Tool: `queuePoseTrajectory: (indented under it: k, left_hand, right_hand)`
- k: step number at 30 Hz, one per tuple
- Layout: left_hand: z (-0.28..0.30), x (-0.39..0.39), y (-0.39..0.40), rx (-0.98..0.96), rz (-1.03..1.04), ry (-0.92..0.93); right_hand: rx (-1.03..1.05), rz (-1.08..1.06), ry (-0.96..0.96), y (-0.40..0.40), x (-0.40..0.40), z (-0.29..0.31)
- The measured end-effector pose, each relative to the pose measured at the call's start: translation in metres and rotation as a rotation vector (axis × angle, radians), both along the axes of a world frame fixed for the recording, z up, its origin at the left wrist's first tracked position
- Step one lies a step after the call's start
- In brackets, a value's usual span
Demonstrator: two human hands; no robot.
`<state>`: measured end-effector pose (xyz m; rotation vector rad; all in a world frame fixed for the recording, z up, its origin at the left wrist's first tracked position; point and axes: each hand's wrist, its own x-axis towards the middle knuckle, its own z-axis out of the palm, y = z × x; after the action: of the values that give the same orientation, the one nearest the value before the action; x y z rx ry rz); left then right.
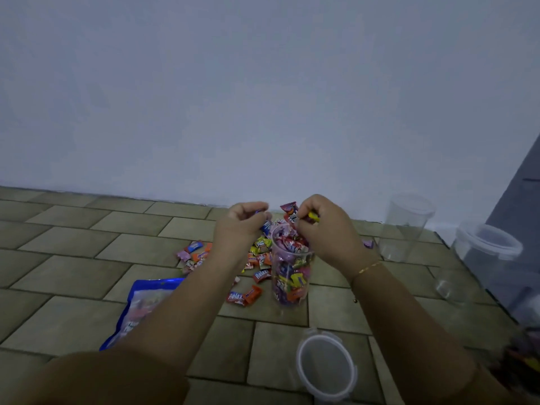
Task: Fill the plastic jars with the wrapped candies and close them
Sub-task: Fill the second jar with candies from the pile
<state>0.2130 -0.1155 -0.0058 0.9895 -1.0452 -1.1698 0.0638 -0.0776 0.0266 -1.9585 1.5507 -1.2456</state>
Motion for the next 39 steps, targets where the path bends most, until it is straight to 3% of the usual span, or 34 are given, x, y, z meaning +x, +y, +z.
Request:
queuePoseTrajectory:
  k: [5,14,19,22,25,27,30,32,37,39]
  left_hand:
    - [0.000,-0.024,-0.006,-0.084,-0.071,-0.111]
    - [-0.005,-0.031,-0.001,-0.080,-0.157,-0.022]
    - [-0.007,-0.029,-0.007,-0.069,-0.249,-0.196]
    - [-0.009,-0.026,-0.010,-0.039,-0.279,-0.395]
    - [-0.009,-0.022,-0.006,-0.060,-0.297,-0.567]
    - [-0.009,-0.021,-0.002,-0.028,-0.230,-0.502]
    - [-0.020,-0.016,0.003,0.044,-0.069,-0.417]
    - [-0.036,-0.006,0.004,0.105,-0.002,-0.565]
    - [-0.079,0.015,0.005,0.173,-0.229,-1.470]
    - [-0.090,0.019,0.007,0.126,-0.265,-1.658]
  right_hand:
    - [0.145,0.031,-0.154,-0.014,-0.014,-0.017]
    - [0.143,0.058,-0.480,-0.023,-0.018,-0.029]
    - [0.168,0.061,-0.753,-0.027,-0.018,-0.023]
    - [0.169,-0.012,-0.611,-0.027,-0.027,-0.023]
    - [0.248,-0.191,-0.237,-0.029,-0.040,-0.039]
    - [0.379,-0.277,0.098,-0.029,-0.047,-0.056]
    - [0.627,-0.136,0.569,-0.019,-0.045,-0.077]
    - [0.753,-0.054,0.581,-0.012,-0.038,-0.093]
    - [0.760,-0.121,0.530,-0.012,-0.030,-0.119]
    - [0.741,-0.153,0.501,-0.015,-0.030,-0.119]
